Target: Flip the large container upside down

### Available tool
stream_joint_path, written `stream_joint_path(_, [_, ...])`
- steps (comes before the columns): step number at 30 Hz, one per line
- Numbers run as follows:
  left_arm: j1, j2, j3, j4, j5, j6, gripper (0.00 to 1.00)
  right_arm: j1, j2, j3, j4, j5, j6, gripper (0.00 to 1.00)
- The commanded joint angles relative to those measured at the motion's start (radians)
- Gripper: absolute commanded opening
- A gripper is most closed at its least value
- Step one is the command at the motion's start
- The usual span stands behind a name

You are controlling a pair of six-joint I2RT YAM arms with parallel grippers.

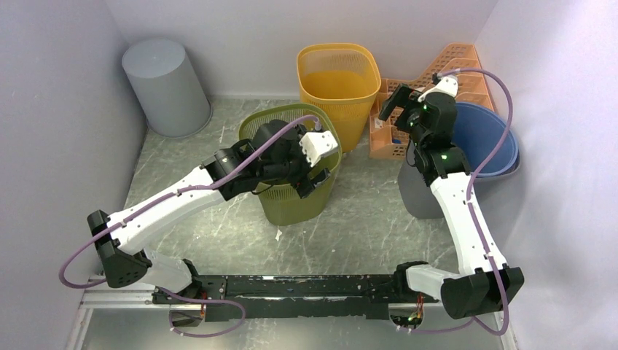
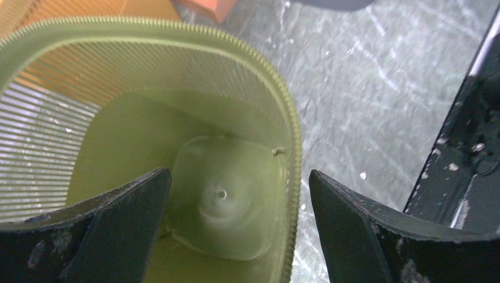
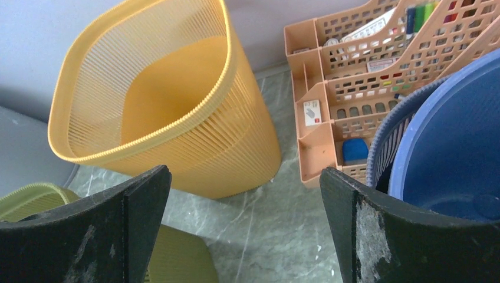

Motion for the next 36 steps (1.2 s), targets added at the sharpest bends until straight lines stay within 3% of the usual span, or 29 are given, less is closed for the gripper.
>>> stream_joint_path(1, [0.001, 0.001, -0.050, 0.028, -0.049, 0.053, 1.00, -0.023, -0.034, -0.034, 0.018, -0.053, -0.002, 1.00])
stream_joint_path(4, [0.001, 0.010, -0.077, 0.025, -0.075, 0.062, 0.96, -0.031, -0.042, -0.039, 0.014, -0.059, -0.009, 1.00])
stream_joint_path(6, [0.001, 0.015, -0.088, 0.021, -0.092, 0.060, 0.88, -0.032, -0.047, -0.042, 0.016, -0.064, -0.010, 1.00])
stream_joint_path(8, [0.001, 0.014, -0.098, 0.021, -0.092, 0.056, 0.73, -0.034, -0.052, -0.051, 0.020, -0.065, -0.010, 1.00])
stream_joint_path(9, [0.001, 0.011, -0.103, 0.020, -0.083, 0.053, 0.64, -0.035, -0.053, -0.057, 0.022, -0.063, -0.010, 1.00])
stream_joint_path(10, [0.001, 0.010, -0.105, 0.016, -0.081, 0.050, 0.32, -0.036, -0.054, -0.062, 0.023, -0.061, -0.011, 1.00])
stream_joint_path(11, [0.001, 0.010, -0.111, 0.012, -0.084, 0.044, 0.17, -0.039, -0.054, -0.067, 0.021, -0.059, -0.012, 1.00])
stream_joint_path(13, [0.001, 0.008, -0.122, -0.001, -0.081, 0.041, 0.07, -0.044, -0.056, -0.075, 0.022, -0.059, -0.011, 1.00])
stream_joint_path(22, [0.001, -0.018, -0.089, -0.048, -0.072, -0.066, 0.07, -0.076, -0.074, -0.084, 0.017, -0.043, -0.028, 1.00])
stream_joint_path(28, [0.002, -0.164, -0.101, 0.159, 0.096, -0.200, 0.07, -0.108, -0.076, -0.114, 0.033, -0.079, -0.010, 1.00])
stream_joint_path(36, [0.032, -0.321, -0.298, 0.474, 0.365, -0.422, 0.07, -0.130, -0.073, -0.138, 0.040, -0.088, -0.012, 1.00])
